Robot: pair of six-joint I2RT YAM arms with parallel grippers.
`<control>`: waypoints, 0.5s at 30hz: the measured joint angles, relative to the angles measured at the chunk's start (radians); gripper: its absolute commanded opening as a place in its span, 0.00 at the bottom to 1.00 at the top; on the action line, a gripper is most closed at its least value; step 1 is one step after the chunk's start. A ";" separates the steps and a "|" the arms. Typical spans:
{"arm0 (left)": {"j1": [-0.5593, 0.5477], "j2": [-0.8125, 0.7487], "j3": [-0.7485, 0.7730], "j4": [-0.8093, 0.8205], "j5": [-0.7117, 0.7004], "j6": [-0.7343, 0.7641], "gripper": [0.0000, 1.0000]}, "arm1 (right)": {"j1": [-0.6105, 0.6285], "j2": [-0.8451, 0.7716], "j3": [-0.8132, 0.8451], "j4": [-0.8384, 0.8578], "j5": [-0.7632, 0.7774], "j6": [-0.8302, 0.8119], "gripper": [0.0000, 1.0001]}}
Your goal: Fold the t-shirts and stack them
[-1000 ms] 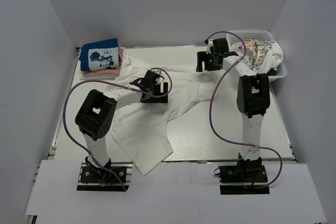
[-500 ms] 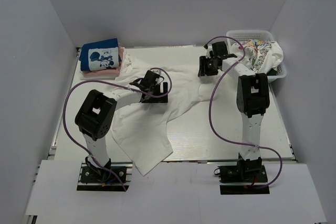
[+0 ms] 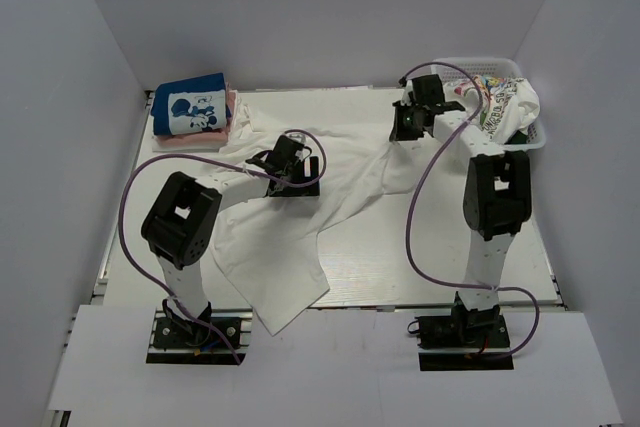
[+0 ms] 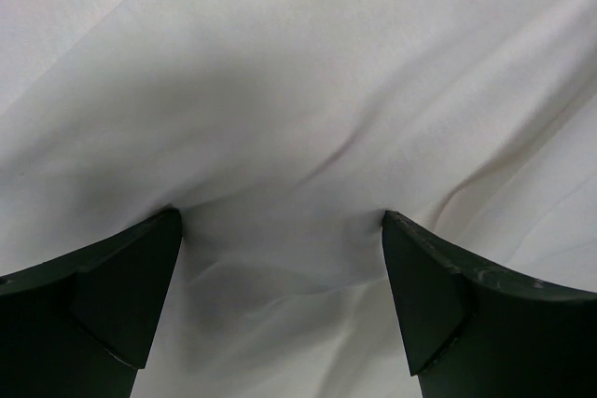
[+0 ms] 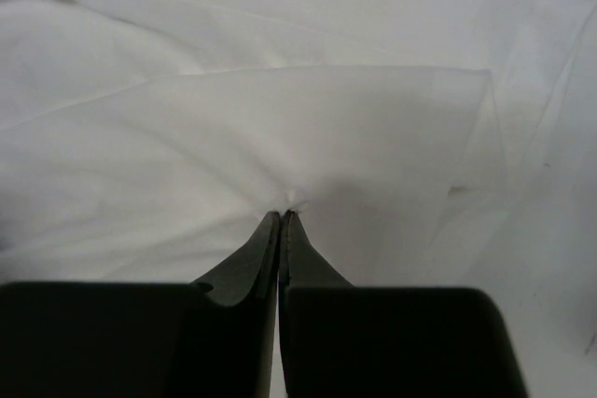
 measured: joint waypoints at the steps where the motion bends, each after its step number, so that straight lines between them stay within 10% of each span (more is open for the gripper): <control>1: 0.000 -0.002 -0.004 0.004 0.000 -0.001 1.00 | 0.000 -0.026 -0.016 -0.002 0.006 0.007 0.00; 15: -0.003 0.071 0.164 -0.095 0.033 0.060 1.00 | 0.001 -0.636 -0.724 -0.013 0.085 0.224 0.00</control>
